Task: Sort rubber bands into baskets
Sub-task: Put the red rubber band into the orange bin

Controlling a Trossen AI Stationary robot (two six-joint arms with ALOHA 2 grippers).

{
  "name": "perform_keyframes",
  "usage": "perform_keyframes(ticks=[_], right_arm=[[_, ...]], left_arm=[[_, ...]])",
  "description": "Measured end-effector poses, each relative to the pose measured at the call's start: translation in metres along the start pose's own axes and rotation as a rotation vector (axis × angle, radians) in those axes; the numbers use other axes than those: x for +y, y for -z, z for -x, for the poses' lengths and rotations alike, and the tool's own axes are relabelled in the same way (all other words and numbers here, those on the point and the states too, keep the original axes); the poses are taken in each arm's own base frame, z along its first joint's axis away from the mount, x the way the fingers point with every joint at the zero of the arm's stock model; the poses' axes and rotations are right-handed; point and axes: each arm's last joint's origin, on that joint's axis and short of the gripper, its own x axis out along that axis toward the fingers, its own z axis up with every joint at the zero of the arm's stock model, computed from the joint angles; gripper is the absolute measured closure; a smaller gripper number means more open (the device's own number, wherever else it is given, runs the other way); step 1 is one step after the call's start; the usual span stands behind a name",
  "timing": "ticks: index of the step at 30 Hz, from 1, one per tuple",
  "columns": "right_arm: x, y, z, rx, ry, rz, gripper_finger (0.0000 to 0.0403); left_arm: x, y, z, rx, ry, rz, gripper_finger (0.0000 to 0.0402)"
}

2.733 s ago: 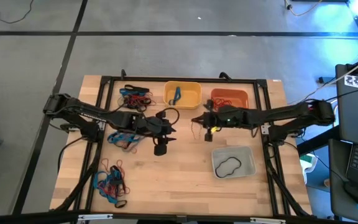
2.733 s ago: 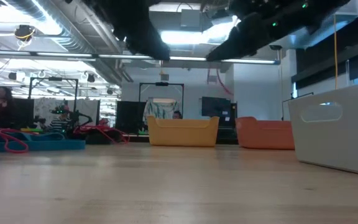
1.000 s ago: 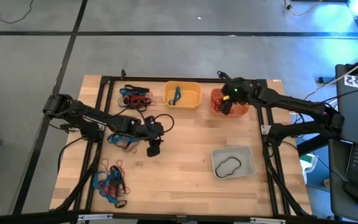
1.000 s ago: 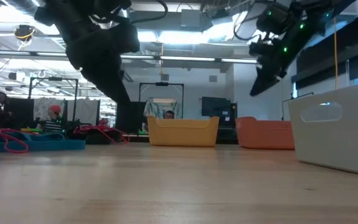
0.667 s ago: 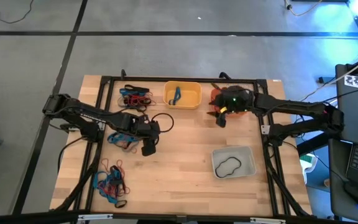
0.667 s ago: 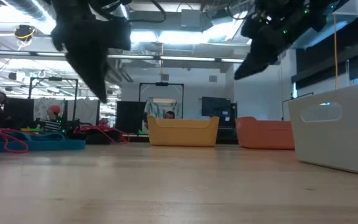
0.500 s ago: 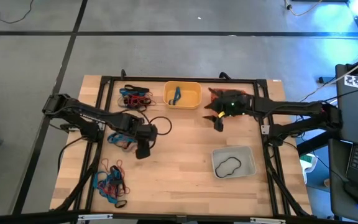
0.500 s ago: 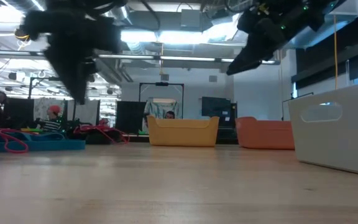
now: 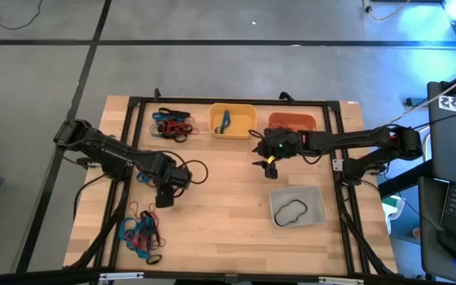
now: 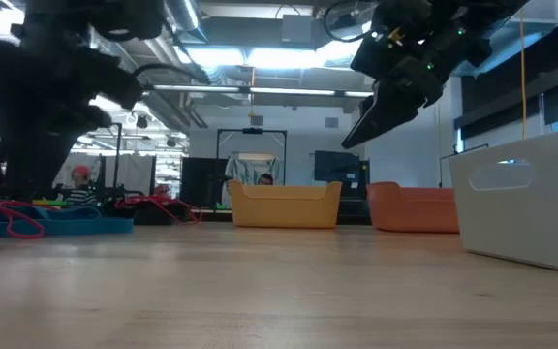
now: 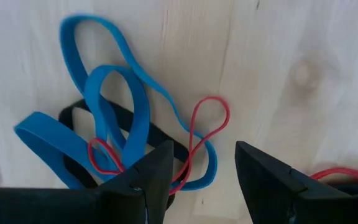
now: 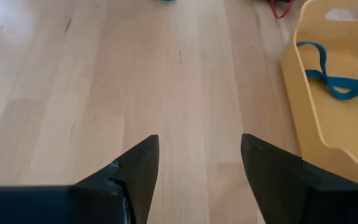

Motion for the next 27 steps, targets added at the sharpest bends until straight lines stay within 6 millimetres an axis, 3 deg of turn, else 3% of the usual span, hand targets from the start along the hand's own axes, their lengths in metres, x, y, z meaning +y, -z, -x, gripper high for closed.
perform_keyframes(ticks=[18, 27], right_arm=[[-0.001, -0.004, 0.000, -0.037, 0.013, 0.003, 0.0175], [-0.001, -0.003, 0.000, -0.035, 0.013, 0.003, 0.0175]], left_arm=[[0.000, 0.014, -0.031, 0.026, 0.005, 0.020, 0.0234], [0.001, 0.015, -0.031, 0.037, 0.001, -0.022, 0.0287]])
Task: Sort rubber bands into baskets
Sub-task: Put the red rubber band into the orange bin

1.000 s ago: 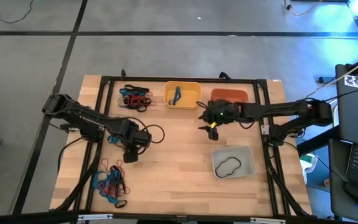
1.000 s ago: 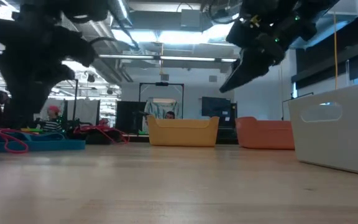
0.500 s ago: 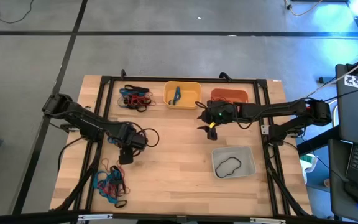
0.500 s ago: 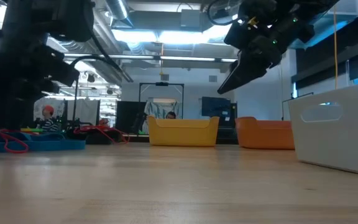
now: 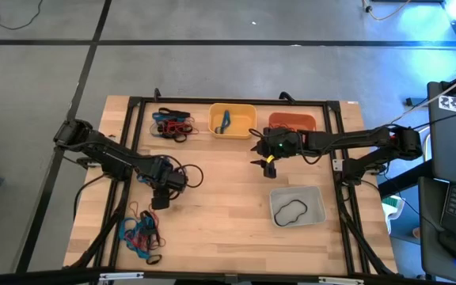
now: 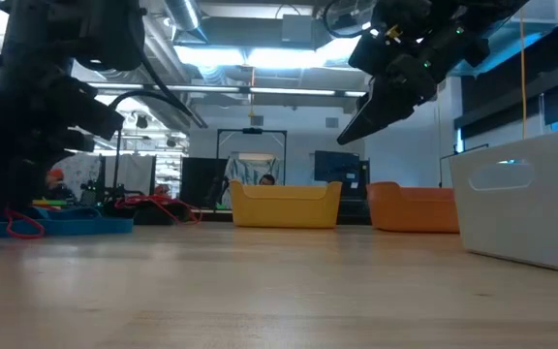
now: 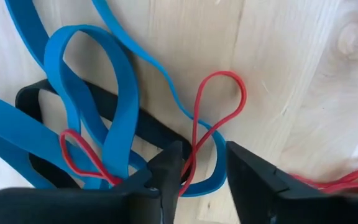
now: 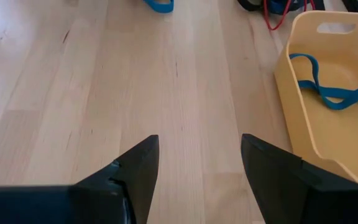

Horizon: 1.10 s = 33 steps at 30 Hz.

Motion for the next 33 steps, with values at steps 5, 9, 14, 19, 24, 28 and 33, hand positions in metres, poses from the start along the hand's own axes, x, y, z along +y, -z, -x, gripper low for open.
perform_keyframes(ticks=[5, 9, 14, 19, 24, 28, 33], right_arm=[[0.000, 0.000, 0.000, 0.001, 0.000, 0.000, 0.0175], [0.000, 0.000, 0.000, 0.000, 0.000, 0.000, 0.0175], [0.000, 0.000, 0.000, -0.001, 0.000, 0.000, 0.0175], [0.000, 0.000, 0.000, -0.003, 0.001, 0.000, 0.0175], [0.000, 0.000, 0.000, -0.003, 0.001, 0.000, 0.0175], [0.000, 0.000, 0.000, -0.003, 0.001, 0.000, 0.0175], [0.000, 0.000, 0.000, -0.005, 0.001, 0.000, 0.0175]], left_arm=[[0.002, 0.005, -0.009, 0.018, -0.007, -0.009, 0.0313], [0.004, 0.008, -0.014, 0.031, -0.012, -0.008, 0.0335], [0.003, 0.005, -0.011, 0.012, -0.005, -0.038, 0.0381], [-0.001, -0.002, -0.002, -0.026, 0.010, -0.052, 0.0393], [-0.005, -0.012, 0.014, -0.077, 0.029, -0.067, 0.0397], [-0.009, -0.022, 0.031, -0.144, 0.038, -0.091, 0.0393], [-0.013, -0.034, 0.054, -0.235, 0.038, -0.114, 0.0397]])
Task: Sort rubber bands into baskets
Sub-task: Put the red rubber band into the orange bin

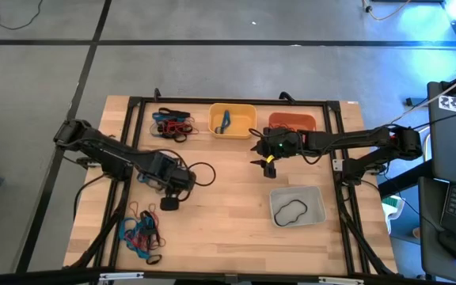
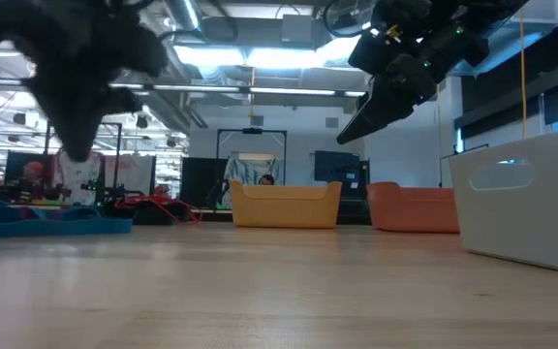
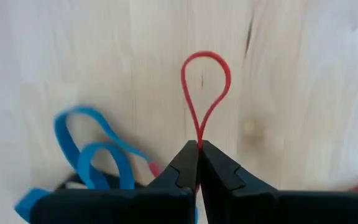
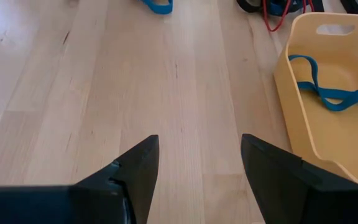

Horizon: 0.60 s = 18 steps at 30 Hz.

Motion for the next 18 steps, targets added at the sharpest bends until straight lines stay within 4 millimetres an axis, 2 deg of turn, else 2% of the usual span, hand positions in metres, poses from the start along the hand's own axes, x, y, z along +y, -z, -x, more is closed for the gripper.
perform_keyframes(ticks=[7, 14, 18], right_arm=[[0.000, -0.002, 0.000, -0.023, 0.004, 0.003, 0.0175], [0.000, -0.003, 0.000, -0.026, 0.004, 0.014, 0.0175], [0.000, -0.004, 0.000, -0.041, 0.005, 0.016, 0.0175]], left_arm=[[-0.003, -0.023, 0.011, -0.219, -0.052, -0.052, 0.0391], [-0.007, -0.043, 0.008, -0.505, -0.085, -0.112, 0.0390], [-0.007, -0.048, 0.006, -0.606, -0.107, -0.096, 0.0389]])
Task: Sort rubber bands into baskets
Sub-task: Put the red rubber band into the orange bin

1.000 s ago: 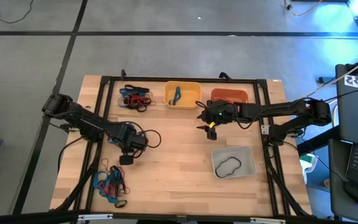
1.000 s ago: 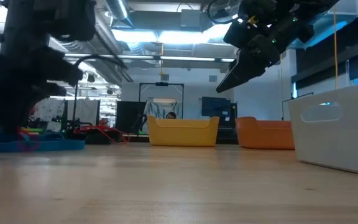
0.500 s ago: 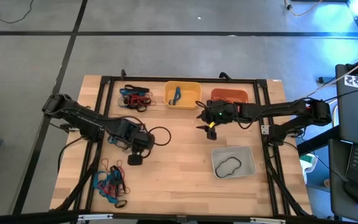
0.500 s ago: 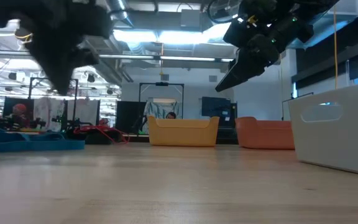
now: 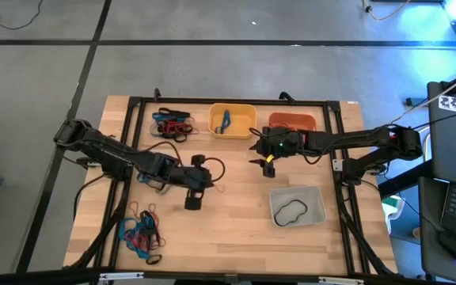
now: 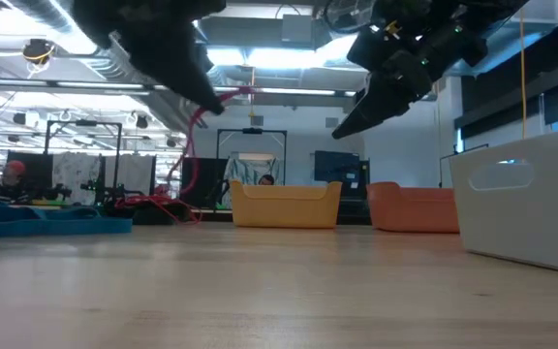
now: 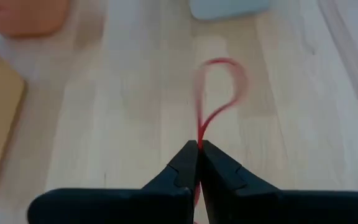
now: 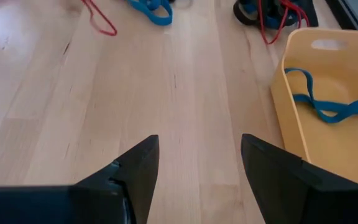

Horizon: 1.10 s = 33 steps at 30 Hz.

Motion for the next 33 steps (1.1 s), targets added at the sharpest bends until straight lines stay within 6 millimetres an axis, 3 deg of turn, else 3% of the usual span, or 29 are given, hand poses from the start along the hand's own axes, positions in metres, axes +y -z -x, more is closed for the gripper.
perform_keyframes(ticks=[10, 18, 23, 33], right_arm=[[0.005, -0.013, -0.001, -0.162, -0.195, 0.029, 0.0175], [0.025, -0.021, -0.011, -0.243, -0.270, 0.051, 0.0175], [0.032, -0.027, -0.011, -0.290, -0.241, 0.023, 0.0175], [0.032, -0.030, -0.021, -0.345, -0.206, -0.054, 0.0175]], left_arm=[[0.005, -0.015, 0.001, -0.162, -0.174, 0.020, 0.0389], [0.016, -0.028, 0.002, -0.280, -0.232, 0.018, 0.0389], [0.026, -0.029, 0.000, -0.280, -0.260, 0.053, 0.0389], [0.024, -0.030, -0.024, -0.303, -0.269, 0.036, 0.0389]])
